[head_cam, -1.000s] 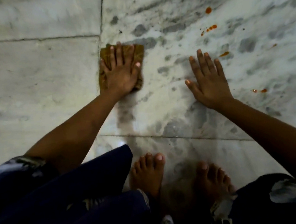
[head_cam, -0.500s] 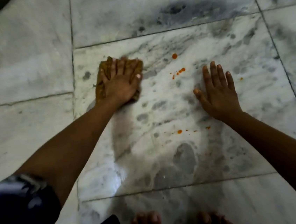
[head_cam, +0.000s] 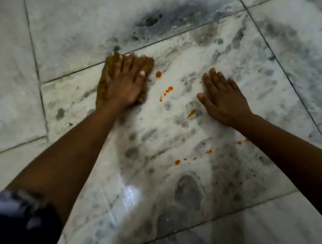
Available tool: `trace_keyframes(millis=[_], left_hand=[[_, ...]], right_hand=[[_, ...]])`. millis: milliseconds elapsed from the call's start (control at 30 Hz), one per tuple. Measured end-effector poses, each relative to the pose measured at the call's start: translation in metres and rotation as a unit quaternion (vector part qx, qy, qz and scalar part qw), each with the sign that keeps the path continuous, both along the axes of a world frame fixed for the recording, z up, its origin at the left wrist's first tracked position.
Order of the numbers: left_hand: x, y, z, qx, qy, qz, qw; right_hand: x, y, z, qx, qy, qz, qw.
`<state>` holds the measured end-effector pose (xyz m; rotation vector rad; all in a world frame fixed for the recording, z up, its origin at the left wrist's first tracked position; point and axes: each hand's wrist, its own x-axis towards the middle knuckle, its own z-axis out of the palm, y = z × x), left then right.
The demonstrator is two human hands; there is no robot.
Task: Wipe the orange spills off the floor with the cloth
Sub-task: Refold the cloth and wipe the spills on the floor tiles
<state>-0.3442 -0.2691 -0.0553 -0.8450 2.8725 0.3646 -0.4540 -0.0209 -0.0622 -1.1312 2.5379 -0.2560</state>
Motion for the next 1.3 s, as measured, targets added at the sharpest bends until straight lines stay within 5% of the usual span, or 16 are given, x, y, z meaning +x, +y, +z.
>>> trace_keyframes(millis=[167, 333, 600, 733, 867, 1133, 1300], left_hand=[[-0.060, 0.046, 0.003, 0.051, -0.012, 0.000, 0.999], [0.022, 0.068, -0.001, -0.006, 0.000, -0.148, 0.989], [-0.071, 0.022, 0.003, 0.025, -0.049, 0.058, 0.997], [-0.037, 0.084, 0.003, 0.019, -0.039, -0.022, 0.999], [0.037, 0.076, 0.015, -0.086, -0.019, -0.140, 0.986], [-0.040, 0.067, -0.002, -0.047, -0.025, 0.085, 0.995], [0.014, 0.137, -0.004, -0.035, 0.016, -0.063, 0.997]], right_hand=[[0.003, -0.001, 0.000, -0.007, 0.008, -0.009, 1.000], [0.002, 0.001, -0.002, -0.025, 0.002, -0.010, 1.000], [-0.004, -0.001, 0.003, -0.009, -0.017, -0.001, 1.000], [-0.008, 0.010, 0.007, -0.065, -0.028, -0.001, 0.997], [-0.025, 0.052, -0.003, -0.091, 0.064, -0.053, 0.992], [-0.038, 0.092, -0.020, -0.045, 0.091, -0.093, 0.990], [-0.038, 0.092, -0.020, -0.051, 0.093, -0.097, 0.990]])
